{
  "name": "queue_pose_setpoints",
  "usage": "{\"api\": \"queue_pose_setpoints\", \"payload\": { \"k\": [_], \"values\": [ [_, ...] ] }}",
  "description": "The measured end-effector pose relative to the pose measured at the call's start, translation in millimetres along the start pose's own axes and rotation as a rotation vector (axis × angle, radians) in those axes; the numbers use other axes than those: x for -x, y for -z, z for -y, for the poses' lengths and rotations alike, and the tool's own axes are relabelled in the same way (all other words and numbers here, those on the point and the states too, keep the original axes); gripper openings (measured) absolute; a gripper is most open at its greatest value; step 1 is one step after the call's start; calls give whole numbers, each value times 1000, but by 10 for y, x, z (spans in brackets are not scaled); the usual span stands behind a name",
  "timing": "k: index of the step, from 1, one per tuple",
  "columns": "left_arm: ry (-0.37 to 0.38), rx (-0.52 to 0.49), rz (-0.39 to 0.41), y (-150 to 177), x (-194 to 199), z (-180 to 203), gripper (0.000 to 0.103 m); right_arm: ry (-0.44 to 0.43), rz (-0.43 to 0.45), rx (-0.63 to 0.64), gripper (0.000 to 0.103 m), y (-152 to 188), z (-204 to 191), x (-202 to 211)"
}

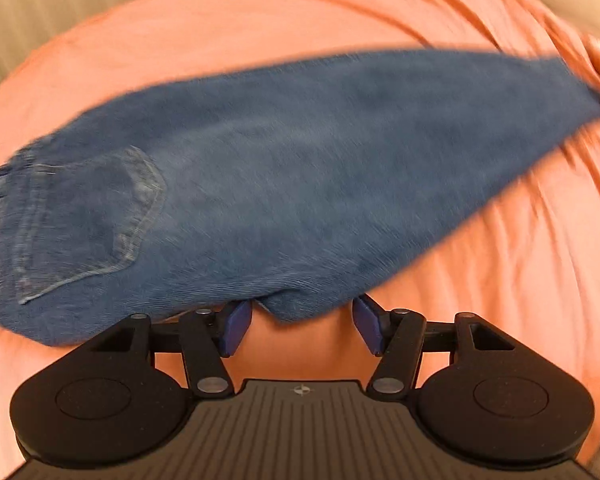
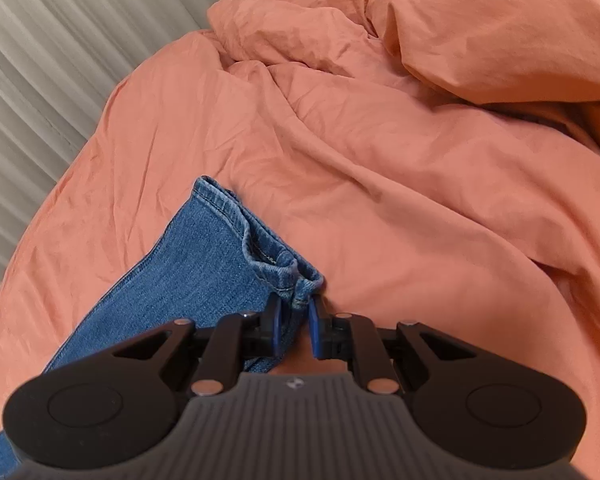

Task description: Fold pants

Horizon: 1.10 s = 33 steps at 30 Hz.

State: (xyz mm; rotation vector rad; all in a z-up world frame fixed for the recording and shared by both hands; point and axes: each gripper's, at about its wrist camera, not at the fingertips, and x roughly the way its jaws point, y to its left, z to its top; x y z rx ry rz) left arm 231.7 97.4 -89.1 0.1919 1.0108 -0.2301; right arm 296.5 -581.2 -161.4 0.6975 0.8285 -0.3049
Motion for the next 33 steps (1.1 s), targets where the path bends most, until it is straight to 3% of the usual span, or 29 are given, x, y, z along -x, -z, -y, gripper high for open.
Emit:
{"api": "queue_pose_setpoints", "payload": {
  "k": [8, 10, 11, 14, 19, 22, 25, 28, 31, 33],
  "values": [
    [-43, 291, 1, -65, -104, -121, 68, 1, -5, 7, 10, 1, 5, -29],
    [-88, 303, -42, -89, -193, -74, 55, -4, -5, 3, 10, 0, 11, -29],
    [-107, 296, -63, -94, -230, -33, 38, -4, -5, 2, 10, 4, 14, -30],
    [-141, 235, -84, -107, -167, 45, 16, -2, 1, -7, 8, -1, 11, -6],
    [-145, 181, -105, -203, 191, -21, 11, -91, 101, -23, 0, -165, -74, 400],
    [-140, 183, -177, -203, 63, -78, 11, 53, 215, 51, 0, -274, -69, 626],
    [-129, 124, -272, -144, -189, 64, 10, 36, 139, -84, 0, -389, 368, 564],
    [-106, 141, -417, -1, -410, 25, 2, 18, 93, -99, 0, -297, 571, 561],
    [-80, 148, -406, 88, -280, -72, 3, -26, 30, -72, 0, -146, 591, 518],
    [-60, 142, -391, 104, -140, -115, 12, -54, -12, -51, 0, -53, 546, 453]
  ]
}}
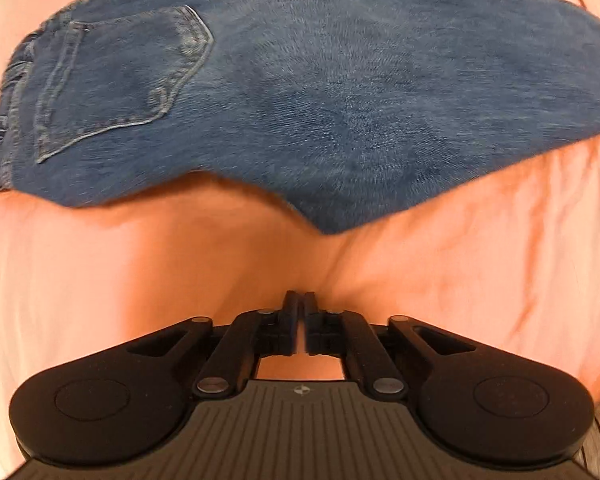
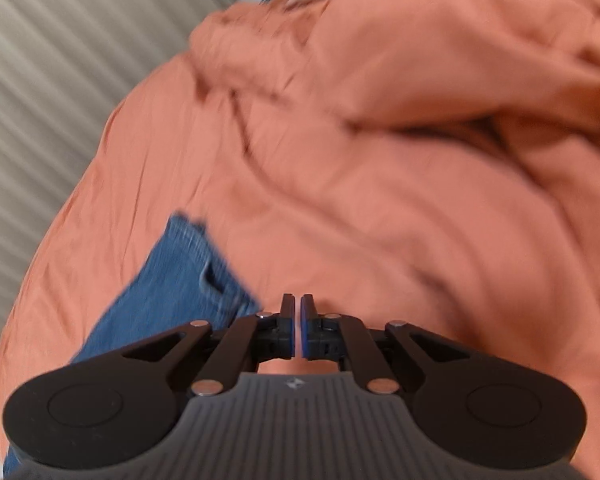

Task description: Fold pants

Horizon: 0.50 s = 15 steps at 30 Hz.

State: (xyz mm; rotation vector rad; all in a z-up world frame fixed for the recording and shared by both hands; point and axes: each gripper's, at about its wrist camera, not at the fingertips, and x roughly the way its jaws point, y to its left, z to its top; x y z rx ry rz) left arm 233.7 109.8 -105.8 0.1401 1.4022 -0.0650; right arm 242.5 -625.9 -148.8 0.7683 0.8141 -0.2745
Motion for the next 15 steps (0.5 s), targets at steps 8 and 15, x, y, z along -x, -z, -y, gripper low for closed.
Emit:
{"api": "queue_pose_setpoints", "payload": {
  "k": [8, 15],
  "values": [
    [95, -28, 215, -39, 600, -8, 20, -173, -7, -9, 51, 170, -302, -116],
    [119, -104, 315, -622, 753, 407, 24, -212, -40, -162, 53, 188, -193, -328]
  ]
}}
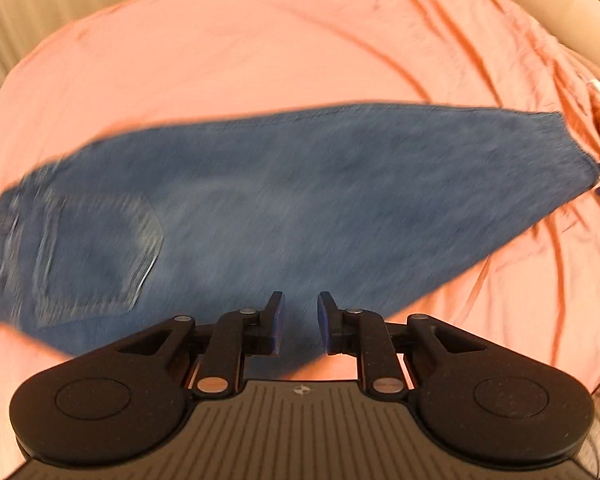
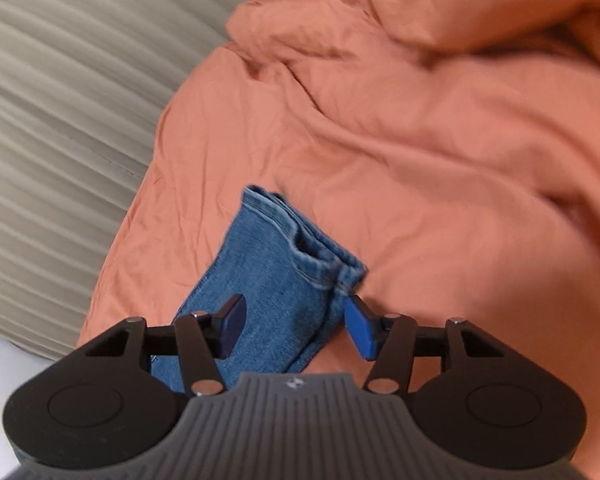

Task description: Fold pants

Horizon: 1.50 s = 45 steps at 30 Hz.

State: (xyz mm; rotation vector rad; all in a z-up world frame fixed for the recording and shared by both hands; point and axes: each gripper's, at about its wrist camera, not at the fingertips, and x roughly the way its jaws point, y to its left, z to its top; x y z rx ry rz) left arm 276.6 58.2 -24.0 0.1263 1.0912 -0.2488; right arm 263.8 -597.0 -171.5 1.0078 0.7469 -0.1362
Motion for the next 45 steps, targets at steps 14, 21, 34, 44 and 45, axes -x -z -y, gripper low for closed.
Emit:
{"api": "queue_pose_setpoints", "payload": {
  "k": [14, 21, 34, 44, 45],
  "values": [
    [117, -278, 77, -805, -850, 1248, 28, -17, 6, 82, 11, -110, 95, -219],
    [174, -364, 120, -1226, -1454, 1839, 28, 2, -7, 215, 9, -198, -138, -121],
    [84, -339, 115, -1842, -2246, 1993, 20, 12, -42, 280, 9, -267, -168, -149],
    [153, -504, 89, -1354, -1606, 2102, 17, 22, -22, 309, 8, -254, -326, -53],
    [172, -523, 69, -1271, -1582, 2133, 16, 23, -17, 319, 8, -252, -356, -35]
  ]
}}
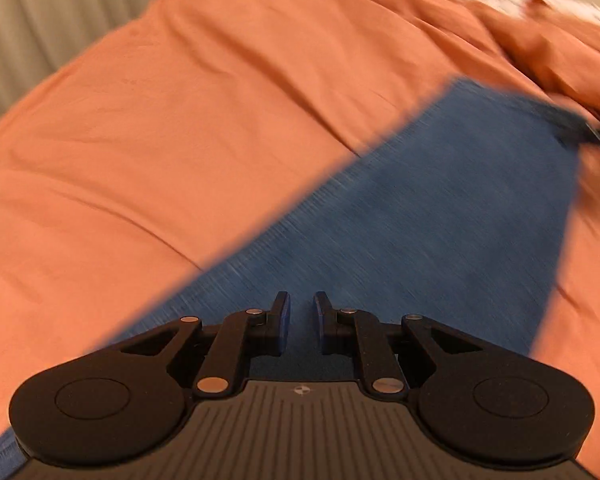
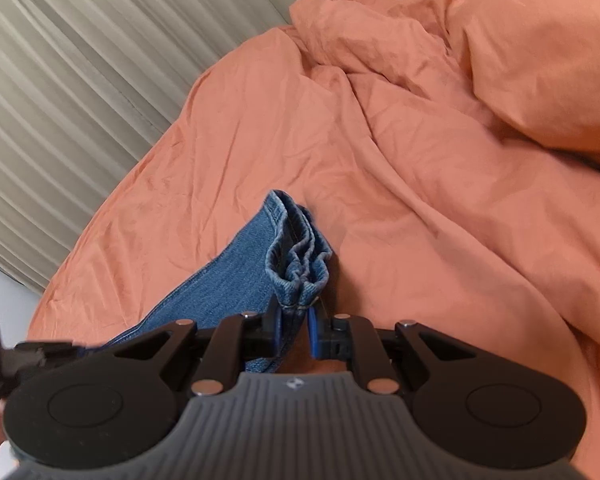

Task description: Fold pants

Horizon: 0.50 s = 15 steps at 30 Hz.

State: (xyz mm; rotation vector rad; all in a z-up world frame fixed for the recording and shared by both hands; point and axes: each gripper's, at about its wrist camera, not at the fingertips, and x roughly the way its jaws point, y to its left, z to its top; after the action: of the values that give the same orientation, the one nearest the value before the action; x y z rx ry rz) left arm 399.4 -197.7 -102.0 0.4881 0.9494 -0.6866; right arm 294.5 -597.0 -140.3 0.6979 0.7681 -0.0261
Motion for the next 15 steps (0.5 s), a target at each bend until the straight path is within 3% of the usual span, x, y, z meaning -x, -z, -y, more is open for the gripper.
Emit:
{"api": "queue_pose_setpoints", "payload": {
  "k": [5, 9, 15],
  "values": [
    [122, -47, -39, 405, 127, 404, 14, 26, 20, 38, 8, -24, -160, 68],
    [162, -30, -55, 608, 130, 642, 7, 32, 30, 52, 7, -49, -290, 155],
    [194, 31, -54, 796, 299, 623, 8, -9, 65, 176, 6, -93, -831, 438]
  ]
}}
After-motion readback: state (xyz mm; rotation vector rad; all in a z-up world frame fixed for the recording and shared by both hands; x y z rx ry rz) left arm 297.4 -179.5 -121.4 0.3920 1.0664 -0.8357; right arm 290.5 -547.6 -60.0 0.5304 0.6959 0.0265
